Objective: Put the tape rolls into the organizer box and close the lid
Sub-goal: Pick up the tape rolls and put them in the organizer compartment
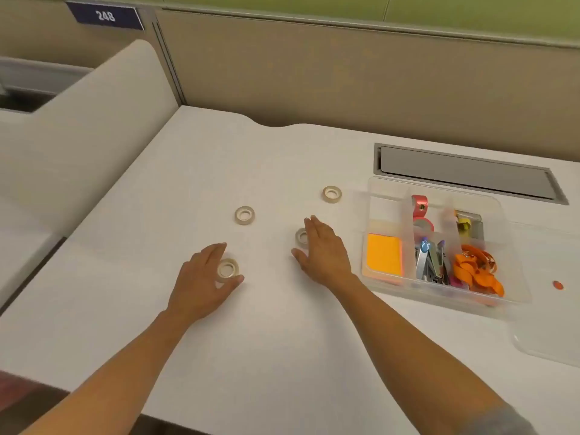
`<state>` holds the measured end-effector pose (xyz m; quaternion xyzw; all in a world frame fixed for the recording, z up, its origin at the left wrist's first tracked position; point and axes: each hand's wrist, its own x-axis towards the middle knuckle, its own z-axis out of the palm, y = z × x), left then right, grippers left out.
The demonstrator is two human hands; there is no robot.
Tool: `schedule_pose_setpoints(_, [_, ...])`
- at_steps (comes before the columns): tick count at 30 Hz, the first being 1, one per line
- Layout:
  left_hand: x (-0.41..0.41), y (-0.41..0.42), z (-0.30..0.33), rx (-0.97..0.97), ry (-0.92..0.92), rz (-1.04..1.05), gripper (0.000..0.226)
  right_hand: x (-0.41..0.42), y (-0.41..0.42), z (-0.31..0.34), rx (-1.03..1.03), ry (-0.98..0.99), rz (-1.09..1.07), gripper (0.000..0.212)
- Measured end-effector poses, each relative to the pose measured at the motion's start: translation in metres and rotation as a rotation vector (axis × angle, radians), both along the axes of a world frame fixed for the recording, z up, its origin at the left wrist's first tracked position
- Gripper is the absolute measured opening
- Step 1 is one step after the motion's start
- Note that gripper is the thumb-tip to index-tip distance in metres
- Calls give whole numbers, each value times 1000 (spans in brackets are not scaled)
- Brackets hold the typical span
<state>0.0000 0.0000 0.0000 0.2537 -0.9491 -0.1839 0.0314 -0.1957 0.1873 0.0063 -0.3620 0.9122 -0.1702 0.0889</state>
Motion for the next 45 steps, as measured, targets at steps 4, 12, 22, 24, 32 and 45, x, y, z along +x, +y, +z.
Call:
schedule_pose_setpoints(4, [3, 0, -3, 8, -35, 22, 80, -3, -7, -5, 105, 1, 15, 67])
schedule_pose_setpoints(12, [-5, 2, -4, -12, -8, -5, 57, -3, -5, -2, 47, -29, 18, 37])
schedule_pose_setpoints(22, [-45, 20, 7, 16, 122, -119, 54, -22, 28, 41, -115, -105, -131, 50])
schedule_pose_setpoints(24, [-60, 27, 13, 29, 140, -147, 54, -30, 41, 49, -158, -92, -185, 51])
schedule_pose_setpoints(32, [-133, 61, 43, 41, 203, -344, 55, -58, 94, 62, -275, -87, -384, 47])
schedule_pose_setpoints(45, [-277, 129, 75, 70, 108, -570, 57, -88, 144, 60, -423, -110, -639, 49])
